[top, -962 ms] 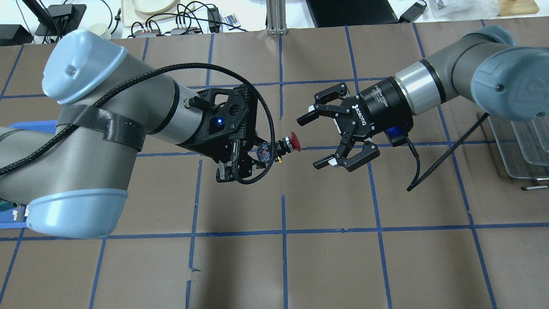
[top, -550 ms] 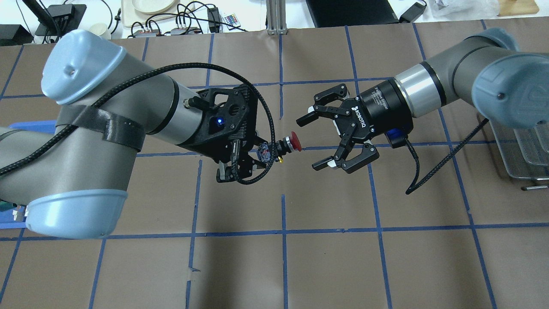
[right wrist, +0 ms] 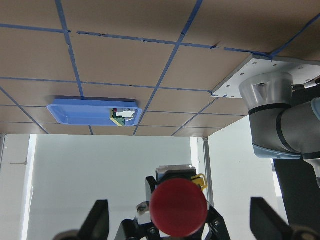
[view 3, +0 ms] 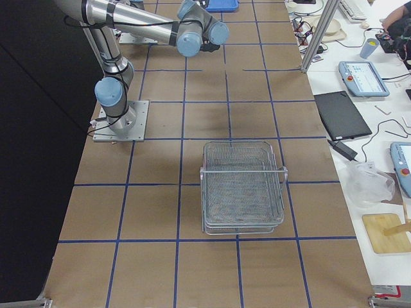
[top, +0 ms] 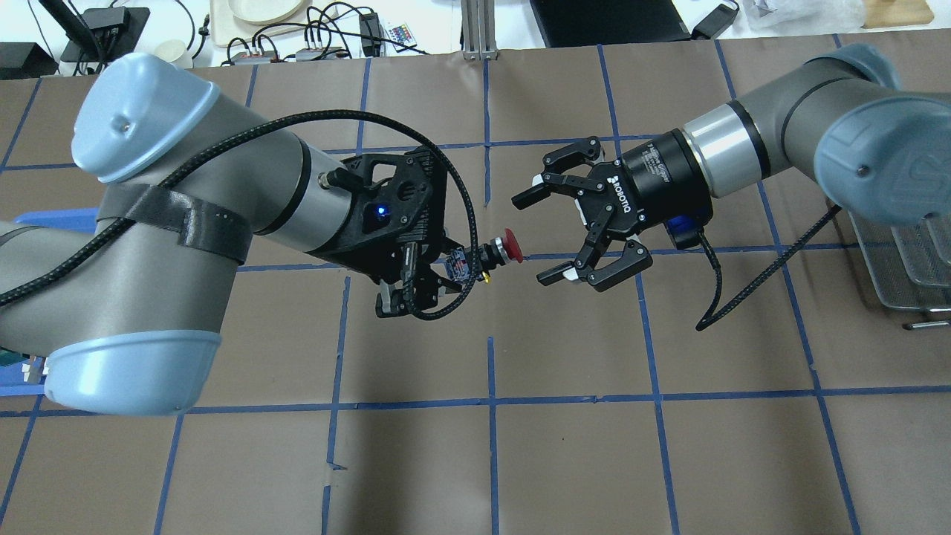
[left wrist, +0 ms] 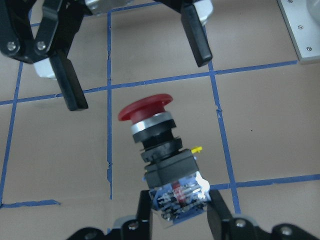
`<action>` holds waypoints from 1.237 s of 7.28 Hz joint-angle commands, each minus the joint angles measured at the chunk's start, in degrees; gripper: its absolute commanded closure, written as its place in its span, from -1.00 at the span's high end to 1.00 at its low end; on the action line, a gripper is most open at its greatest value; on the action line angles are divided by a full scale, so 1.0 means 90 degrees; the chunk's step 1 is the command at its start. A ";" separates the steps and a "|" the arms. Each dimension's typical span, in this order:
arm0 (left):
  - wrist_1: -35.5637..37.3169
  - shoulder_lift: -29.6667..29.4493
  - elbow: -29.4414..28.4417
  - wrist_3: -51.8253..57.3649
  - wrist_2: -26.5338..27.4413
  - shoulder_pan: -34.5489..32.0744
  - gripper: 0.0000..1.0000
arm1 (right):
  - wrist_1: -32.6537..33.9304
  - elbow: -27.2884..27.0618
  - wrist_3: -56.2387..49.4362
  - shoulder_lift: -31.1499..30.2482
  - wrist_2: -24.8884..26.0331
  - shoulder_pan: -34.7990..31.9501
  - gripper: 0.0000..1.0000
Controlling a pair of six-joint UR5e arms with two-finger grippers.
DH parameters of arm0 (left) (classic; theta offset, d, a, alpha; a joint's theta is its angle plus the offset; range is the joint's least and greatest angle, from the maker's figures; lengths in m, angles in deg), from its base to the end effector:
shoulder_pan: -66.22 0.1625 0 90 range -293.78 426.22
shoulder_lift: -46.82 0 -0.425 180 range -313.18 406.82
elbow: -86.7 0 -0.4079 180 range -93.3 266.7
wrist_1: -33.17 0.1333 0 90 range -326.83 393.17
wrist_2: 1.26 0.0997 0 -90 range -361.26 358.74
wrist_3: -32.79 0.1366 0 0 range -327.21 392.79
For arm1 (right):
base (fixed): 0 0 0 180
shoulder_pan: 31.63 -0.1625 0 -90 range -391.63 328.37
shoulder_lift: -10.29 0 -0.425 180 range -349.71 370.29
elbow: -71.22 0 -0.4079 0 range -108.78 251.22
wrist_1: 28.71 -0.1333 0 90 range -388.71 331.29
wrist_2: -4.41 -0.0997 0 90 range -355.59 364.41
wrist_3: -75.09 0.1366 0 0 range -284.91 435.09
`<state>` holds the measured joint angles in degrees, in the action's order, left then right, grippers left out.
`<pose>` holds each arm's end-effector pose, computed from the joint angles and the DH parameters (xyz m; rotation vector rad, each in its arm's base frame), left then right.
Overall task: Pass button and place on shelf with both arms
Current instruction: 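Advance the open right gripper onto the red button's head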
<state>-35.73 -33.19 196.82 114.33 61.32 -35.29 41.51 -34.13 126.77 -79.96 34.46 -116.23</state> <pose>-0.2818 -0.4006 0.4092 -2.0726 -1.8749 0.6109 0.2095 -0.4564 0.3681 1.3726 1.7065 1.1109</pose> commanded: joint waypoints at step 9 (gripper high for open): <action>0.0000 0.0013 0.0049 -0.0027 -0.0029 -0.0001 -0.72 | 0.0538 -0.0004 0.0313 0.0262 -0.0136 -0.0288 0.99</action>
<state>-35.73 -33.07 197.09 114.09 61.15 -35.30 46.30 -34.24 129.45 -77.75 33.21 -118.67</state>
